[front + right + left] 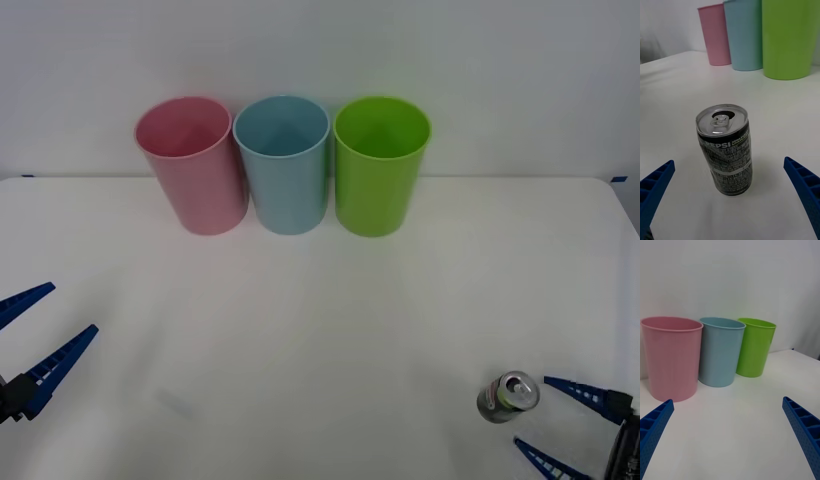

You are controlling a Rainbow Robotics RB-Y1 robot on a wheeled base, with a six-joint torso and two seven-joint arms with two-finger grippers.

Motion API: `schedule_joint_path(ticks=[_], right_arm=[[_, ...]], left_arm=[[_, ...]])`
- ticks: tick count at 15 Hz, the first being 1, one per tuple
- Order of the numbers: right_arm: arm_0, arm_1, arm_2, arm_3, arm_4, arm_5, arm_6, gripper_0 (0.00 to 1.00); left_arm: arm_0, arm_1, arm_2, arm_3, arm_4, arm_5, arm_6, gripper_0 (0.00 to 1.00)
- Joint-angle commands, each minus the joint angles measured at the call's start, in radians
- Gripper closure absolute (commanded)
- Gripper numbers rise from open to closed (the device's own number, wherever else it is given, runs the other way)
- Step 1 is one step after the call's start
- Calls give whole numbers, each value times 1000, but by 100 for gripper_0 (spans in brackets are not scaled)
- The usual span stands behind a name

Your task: Grasp the object on the table and drop it into the matching bin: aluminum can to the light blue bin, PET bottle to the pink bin.

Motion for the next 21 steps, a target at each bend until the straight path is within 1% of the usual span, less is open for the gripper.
schedule_joint_path(ticks=[1,7,14,18,21], right_arm=[[-11,24,18,0,0,30,15,0],[-38,68,52,-2,0,81,40,0],[-58,102,80,0,0,117,58,0],[-66,122,83,0,0,121,63,0],[-65,122,83,-2,0,121,67,0]], left_arm=[[0,0,0,0,0,0,0,0],[0,0,0,0,0,0,0,0],[0,0,0,0,0,0,0,0],[0,0,0,0,0,0,0,0],[0,0,0,0,0,0,0,0]])
